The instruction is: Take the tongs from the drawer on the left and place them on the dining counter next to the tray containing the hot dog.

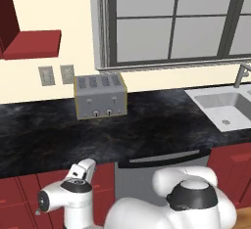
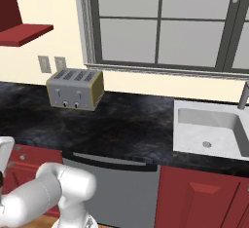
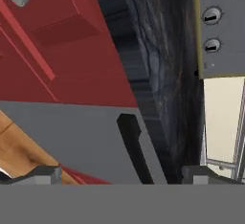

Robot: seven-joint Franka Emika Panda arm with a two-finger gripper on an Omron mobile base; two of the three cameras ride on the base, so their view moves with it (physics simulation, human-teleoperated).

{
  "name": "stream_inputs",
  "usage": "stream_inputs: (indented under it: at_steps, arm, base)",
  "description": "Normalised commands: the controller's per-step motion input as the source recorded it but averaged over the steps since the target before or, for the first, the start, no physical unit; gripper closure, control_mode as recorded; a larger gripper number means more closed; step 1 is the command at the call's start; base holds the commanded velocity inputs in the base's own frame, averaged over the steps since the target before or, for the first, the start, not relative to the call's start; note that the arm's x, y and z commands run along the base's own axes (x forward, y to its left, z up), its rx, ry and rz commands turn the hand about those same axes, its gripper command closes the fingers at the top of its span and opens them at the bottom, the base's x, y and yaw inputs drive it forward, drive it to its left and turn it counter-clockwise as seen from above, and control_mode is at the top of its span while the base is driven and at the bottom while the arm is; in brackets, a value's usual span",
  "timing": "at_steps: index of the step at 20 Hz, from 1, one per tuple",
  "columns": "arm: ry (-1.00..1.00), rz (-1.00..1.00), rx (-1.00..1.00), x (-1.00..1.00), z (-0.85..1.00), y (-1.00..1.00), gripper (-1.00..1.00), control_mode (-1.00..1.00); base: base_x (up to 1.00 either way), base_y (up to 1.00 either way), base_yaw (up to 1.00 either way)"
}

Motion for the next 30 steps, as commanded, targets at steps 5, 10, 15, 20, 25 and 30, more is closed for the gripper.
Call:
stream_inputs:
  at_steps: [5, 10, 15, 20, 25, 30]
  arm:
    - [-0.14, 0.01, -0.05, 0.00, -0.33, 0.03, -1.00, -1.00]
    - [-0.10, 0.04, 0.00, 0.00, -0.20, 0.16, -1.00, -1.00]
    - [-0.09, 0.06, 0.00, 0.00, -0.06, 0.09, -1.00, -1.00]
    - [-0.14, 0.14, 0.00, 0.00, -0.06, 0.04, -1.00, -1.00]
    - [-0.02, 0.19, 0.00, 0.00, -0.14, 0.00, -1.00, -1.00]
    - [0.06, 0.19, 0.00, 0.00, -0.10, 0.00, -1.00, -1.00]
  base:
    - [0.00, 0.00, 0.00]
    - [0.00, 0.00, 0.00]
    - [0.00, 0.00, 0.00]
    - [0.00, 0.00, 0.00]
    - [0.00, 0.00, 0.00]
    - [0.00, 0.00, 0.00]
